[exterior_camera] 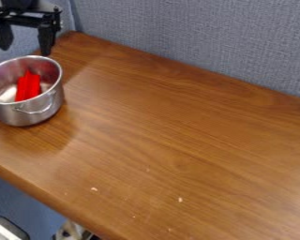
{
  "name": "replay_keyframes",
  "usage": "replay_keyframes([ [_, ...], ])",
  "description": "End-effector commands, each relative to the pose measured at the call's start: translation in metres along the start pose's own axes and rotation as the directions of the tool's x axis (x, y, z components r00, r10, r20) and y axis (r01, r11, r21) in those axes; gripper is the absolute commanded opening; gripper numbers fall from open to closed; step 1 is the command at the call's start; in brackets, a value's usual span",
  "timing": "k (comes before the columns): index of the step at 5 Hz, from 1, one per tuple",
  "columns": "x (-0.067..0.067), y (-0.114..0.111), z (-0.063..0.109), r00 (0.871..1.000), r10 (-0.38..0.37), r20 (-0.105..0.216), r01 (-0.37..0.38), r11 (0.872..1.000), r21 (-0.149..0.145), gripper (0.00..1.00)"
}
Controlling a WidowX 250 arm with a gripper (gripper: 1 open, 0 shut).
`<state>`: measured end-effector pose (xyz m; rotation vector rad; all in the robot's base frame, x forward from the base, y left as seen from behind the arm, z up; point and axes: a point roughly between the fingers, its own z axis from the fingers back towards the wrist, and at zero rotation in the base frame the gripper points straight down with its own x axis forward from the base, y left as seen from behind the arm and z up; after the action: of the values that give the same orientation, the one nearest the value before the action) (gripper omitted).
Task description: Put the red object in the metal pot
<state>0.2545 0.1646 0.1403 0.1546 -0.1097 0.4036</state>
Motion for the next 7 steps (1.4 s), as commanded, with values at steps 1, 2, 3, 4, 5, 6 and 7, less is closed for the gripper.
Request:
replay_keyframes([
  [1, 0.007, 0.009, 0.001, 0.999, 0.021, 0.026, -0.022, 1.000, 0.018, 1.00],
  [2, 0.006, 0.017, -0.012, 0.999, 0.050, 0.005, -0.050, 0.998, 0.029, 1.00],
  [3, 0.012, 0.019, -0.028, 0.996, 0.084, -0.016, -0.083, 0.996, 0.045, 1.00],
  [4, 0.015, 0.013, -0.018, 0.995, 0.099, -0.001, -0.099, 0.995, 0.015, 1.00],
  [5, 0.015, 0.018, -0.012, 0.987, 0.159, -0.016, -0.158, 0.987, 0.026, 0.00],
  [6, 0.014, 0.022, -0.006, 0.976, 0.215, -0.026, -0.214, 0.976, 0.038, 1.00],
  [7, 0.019, 0.017, -0.012, 0.982, 0.187, -0.030, -0.185, 0.982, 0.044, 1.00],
])
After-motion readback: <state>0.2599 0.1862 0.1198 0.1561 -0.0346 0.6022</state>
